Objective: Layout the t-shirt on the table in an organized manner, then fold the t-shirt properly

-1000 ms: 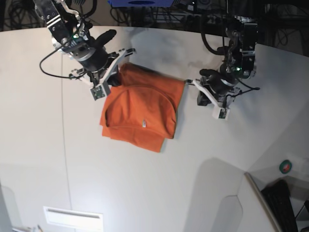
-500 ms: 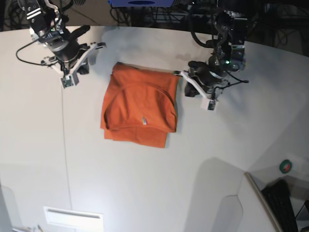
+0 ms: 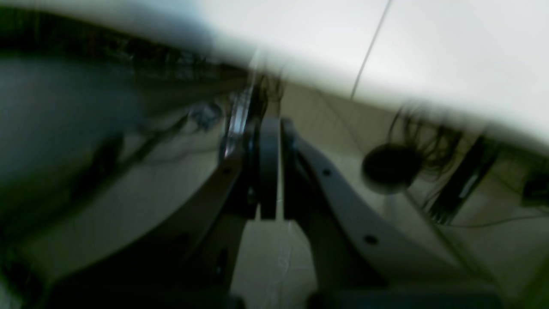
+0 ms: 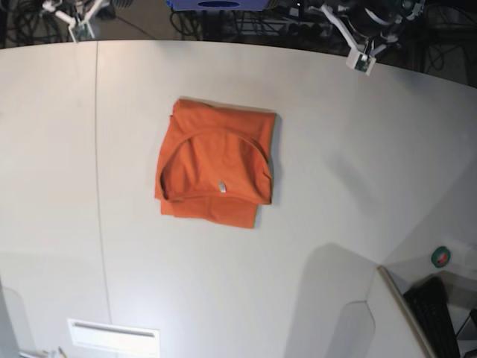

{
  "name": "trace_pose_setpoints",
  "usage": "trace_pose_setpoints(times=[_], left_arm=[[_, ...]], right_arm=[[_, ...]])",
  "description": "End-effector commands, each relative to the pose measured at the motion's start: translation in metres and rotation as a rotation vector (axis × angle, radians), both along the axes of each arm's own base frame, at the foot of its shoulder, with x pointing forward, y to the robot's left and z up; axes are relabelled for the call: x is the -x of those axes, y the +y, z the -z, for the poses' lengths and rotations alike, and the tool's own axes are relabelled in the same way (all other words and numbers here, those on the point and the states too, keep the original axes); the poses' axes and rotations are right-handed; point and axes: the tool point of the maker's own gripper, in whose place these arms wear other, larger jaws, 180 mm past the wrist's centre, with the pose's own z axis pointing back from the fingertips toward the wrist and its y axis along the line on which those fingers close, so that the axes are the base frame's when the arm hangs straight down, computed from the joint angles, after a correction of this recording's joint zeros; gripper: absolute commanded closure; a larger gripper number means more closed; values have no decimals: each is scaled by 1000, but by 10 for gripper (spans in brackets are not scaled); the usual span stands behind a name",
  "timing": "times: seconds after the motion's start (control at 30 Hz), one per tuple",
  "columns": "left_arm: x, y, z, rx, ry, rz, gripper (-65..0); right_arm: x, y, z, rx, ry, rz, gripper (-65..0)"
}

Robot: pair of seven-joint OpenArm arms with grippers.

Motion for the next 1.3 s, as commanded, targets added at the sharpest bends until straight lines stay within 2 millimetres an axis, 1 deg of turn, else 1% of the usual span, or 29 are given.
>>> trace_pose_setpoints(times=[0.0, 0.07, 0.1, 0.13, 0.17, 0.2, 0.23, 0.27, 0.33, 0.37, 0.43, 0.5, 0.57, 0.6, 0.63, 0.67, 0.7, 0.77, 0.83, 0.87, 0.93, 1.0, 1.07, 1.13, 1.17, 1.2, 1.27], left_arm=[[10, 3, -3, 1, 13, 14, 0], [29, 9, 6, -11, 68, 14, 0], [35, 13, 12, -17, 91, 8, 0], [45, 16, 20, -20, 125, 0, 0], [49, 13, 29, -12, 149, 3, 0], [52, 12, 39, -8, 176, 17, 0], [62, 10, 51, -5, 220, 41, 0], [71, 6, 62, 3, 261, 66, 0], [83, -5, 81, 16, 325, 112, 0], [90, -9, 90, 19, 358, 137, 0], [97, -11, 105, 16, 408, 155, 0], [104, -9, 119, 5, 459, 162, 0], [110, -19, 135, 17, 503, 150, 0], [115, -23, 143, 24, 525, 133, 0], [120, -26, 151, 31, 543, 108, 0], [124, -29, 159, 41, 549, 78, 0], [129, -32, 167, 52, 549, 42, 0], [140, -33, 182, 68, 513, -52, 0], [144, -37, 189, 87, 433, -135, 0], [144, -39, 189, 95, 380, -175, 0], [137, -41, 184, 111, 246, -248, 0], [123, -43, 177, 130, 129, -283, 0], [118, -44, 175, 136, 96, -291, 0], [110, -46, 177, 143, 95, -283, 0], [108, -47, 178, 143, 101, -278, 0], [101, -46, 179, 143, 99, -268, 0], [93, -46, 182, 139, 120, -250, 0]], right_arm=[[14, 1, -1, -4, 26, 0, 0], [50, 9, 12, -16, 124, 10, 0], [61, 10, 22, -12, 161, 10, 0], [67, 9, 35, -4, 189, 12, 0], [76, 6, 50, 13, 226, 9, 0], [87, 8, 66, 18, 272, 7, 0], [99, 12, 83, 25, 320, -2, 0], [104, 11, 97, 40, 351, -15, 0], [117, 7, 120, 69, 417, -62, 0], [118, 7, 130, 83, 438, -90, 0], [122, -5, 147, 127, 484, -134, 0], [120, -21, 162, 182, 519, -166, 0], [121, -38, 175, 236, 558, -210, 0], [120, -44, 181, 256, 555, -233, 0], [122, -54, 186, 284, 550, -270, 0], [123, -63, 190, 302, 532, -316, 0], [118, -71, 195, 316, 497, -375, 0], [104, -84, 202, 324, 391, -485, 0], [97, -90, 203, 310, 305, -540, 0], [93, -88, 203, 290, 260, -554, 0], [84, -78, 202, 246, 178, -555, 0], [80, -69, 202, 222, 148, -556, 0], [80, -51, 204, 199, 144, -547, 0], [80, -42, 206, 186, 139, -545, 0], [76, -40, 206, 185, 132, -544, 0], [73, -33, 207, 176, 125, -540, 0], [70, -26, 208, 171, 116, -537, 0]])
